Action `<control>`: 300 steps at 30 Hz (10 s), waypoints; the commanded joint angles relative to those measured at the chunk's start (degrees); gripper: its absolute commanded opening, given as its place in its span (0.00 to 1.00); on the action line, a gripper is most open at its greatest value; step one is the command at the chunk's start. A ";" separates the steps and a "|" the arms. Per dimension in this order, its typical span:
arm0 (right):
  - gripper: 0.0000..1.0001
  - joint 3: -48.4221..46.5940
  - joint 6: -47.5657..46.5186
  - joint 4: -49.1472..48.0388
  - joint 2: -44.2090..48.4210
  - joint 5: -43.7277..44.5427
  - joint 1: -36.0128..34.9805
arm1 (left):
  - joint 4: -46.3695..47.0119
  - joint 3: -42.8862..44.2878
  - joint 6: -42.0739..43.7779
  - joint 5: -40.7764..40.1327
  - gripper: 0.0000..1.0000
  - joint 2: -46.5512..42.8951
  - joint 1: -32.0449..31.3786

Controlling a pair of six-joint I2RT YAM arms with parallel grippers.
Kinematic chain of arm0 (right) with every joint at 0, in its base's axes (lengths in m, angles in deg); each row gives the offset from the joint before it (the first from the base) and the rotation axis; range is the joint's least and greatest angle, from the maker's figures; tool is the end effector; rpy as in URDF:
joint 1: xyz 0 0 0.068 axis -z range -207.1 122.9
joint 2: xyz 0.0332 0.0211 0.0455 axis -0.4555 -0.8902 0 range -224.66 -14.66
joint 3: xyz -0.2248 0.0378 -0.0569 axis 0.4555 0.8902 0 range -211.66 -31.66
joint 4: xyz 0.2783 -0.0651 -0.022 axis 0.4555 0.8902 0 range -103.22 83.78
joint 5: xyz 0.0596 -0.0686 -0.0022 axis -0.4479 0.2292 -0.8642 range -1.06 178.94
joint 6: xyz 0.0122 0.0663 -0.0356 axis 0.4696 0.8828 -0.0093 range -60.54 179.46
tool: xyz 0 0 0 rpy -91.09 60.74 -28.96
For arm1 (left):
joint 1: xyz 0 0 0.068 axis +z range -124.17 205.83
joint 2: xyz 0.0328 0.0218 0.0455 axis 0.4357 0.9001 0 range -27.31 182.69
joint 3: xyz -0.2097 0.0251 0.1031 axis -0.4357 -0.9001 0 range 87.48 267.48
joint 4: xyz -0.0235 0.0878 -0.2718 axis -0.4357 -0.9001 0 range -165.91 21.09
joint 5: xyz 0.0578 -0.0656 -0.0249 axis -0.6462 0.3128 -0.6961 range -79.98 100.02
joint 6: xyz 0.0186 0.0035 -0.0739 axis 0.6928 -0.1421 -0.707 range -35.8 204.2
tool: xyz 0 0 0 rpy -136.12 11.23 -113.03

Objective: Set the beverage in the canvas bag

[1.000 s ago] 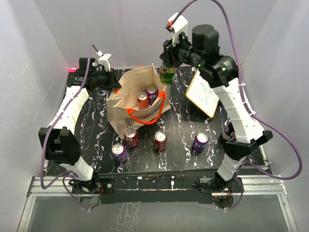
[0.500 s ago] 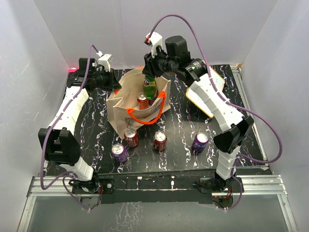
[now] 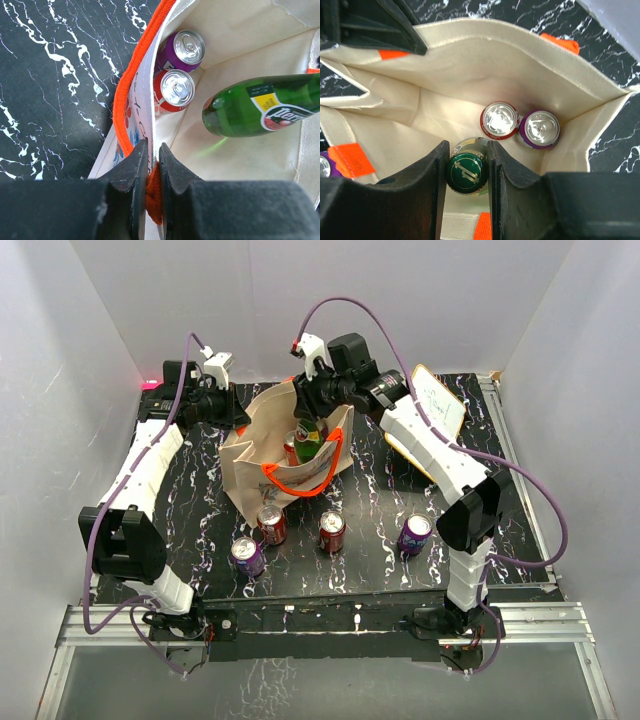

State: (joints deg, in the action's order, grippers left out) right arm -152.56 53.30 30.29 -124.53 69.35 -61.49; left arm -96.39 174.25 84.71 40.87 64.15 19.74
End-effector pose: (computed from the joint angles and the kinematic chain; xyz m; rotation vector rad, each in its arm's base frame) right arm 0.3716 0.2807 0.3634 -0.9413 1.9567 0.6514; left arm 0.4052 -0.0765 0.3068 0.4368 2.0606 -0.6299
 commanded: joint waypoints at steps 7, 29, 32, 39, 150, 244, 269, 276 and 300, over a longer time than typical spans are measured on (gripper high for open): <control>0.08 1.78 -7.34 -1.48 1.22 3.51 0.04 | 0.89 -0.42 1.17 1.68 0.00 -3.80 -0.19; 0.08 -1.03 -11.29 4.14 -6.84 14.75 -1.41 | 0.78 -3.24 1.94 2.02 0.00 -5.49 -0.18; 0.08 -2.32 -11.53 5.23 -7.09 17.29 -1.46 | 0.61 -3.57 2.43 1.96 0.00 -5.89 -0.23; 0.08 -6.20 -12.50 8.73 -7.74 22.40 -1.39 | -0.38 -4.42 4.81 1.60 0.00 -7.12 -0.16; 0.88 59.97 -18.46 -15.89 23.97 1.44 -13.28 | 5.56 -6.16 -6.09 4.39 0.00 -9.54 -0.21; 0.08 26.45 3.55 -6.43 14.77 -1.95 -2.00 | -48.33 10.71 51.78 24.26 0.65 0.55 -8.34; 0.08 9.95 -4.84 -0.23 -0.69 7.02 -4.31 | -51.00 5.07 57.44 21.85 0.56 -0.52 -9.22; 0.08 11.91 -6.40 0.09 -1.64 9.36 -5.22 | -46.50 2.30 55.68 22.54 0.60 -2.60 -9.22; 0.20 22.11 -12.83 -8.83 -4.58 11.13 -5.68 | -42.39 -1.55 53.74 22.58 0.61 -6.23 -9.21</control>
State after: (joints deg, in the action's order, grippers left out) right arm -131.29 42.35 23.67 -130.30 78.86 -67.22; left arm -137.26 173.87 138.70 63.38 59.85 10.32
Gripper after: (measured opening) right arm 0.680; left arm 0.603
